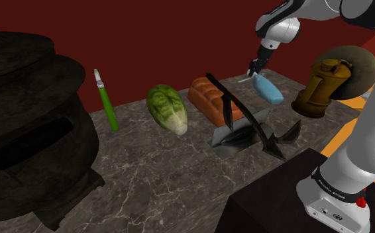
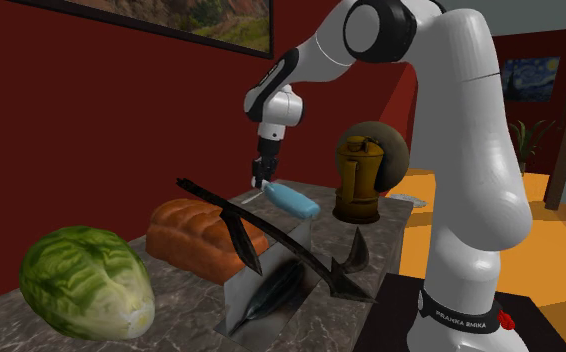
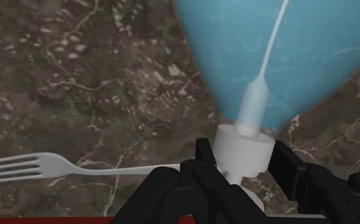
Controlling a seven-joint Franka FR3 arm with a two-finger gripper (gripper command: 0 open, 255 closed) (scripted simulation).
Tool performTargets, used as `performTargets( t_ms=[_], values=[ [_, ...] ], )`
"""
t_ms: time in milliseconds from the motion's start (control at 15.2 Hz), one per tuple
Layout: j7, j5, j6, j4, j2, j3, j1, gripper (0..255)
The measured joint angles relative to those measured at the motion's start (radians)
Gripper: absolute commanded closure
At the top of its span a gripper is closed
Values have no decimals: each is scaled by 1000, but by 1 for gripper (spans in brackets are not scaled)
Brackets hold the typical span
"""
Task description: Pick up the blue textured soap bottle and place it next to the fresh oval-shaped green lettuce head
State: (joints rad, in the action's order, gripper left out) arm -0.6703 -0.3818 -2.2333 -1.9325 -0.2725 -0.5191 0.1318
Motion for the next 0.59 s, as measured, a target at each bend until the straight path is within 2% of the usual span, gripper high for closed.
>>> performTargets(
  t_ms=[594],
  values=[
    [47, 51, 100, 62, 51, -16, -9, 255]
  ],
)
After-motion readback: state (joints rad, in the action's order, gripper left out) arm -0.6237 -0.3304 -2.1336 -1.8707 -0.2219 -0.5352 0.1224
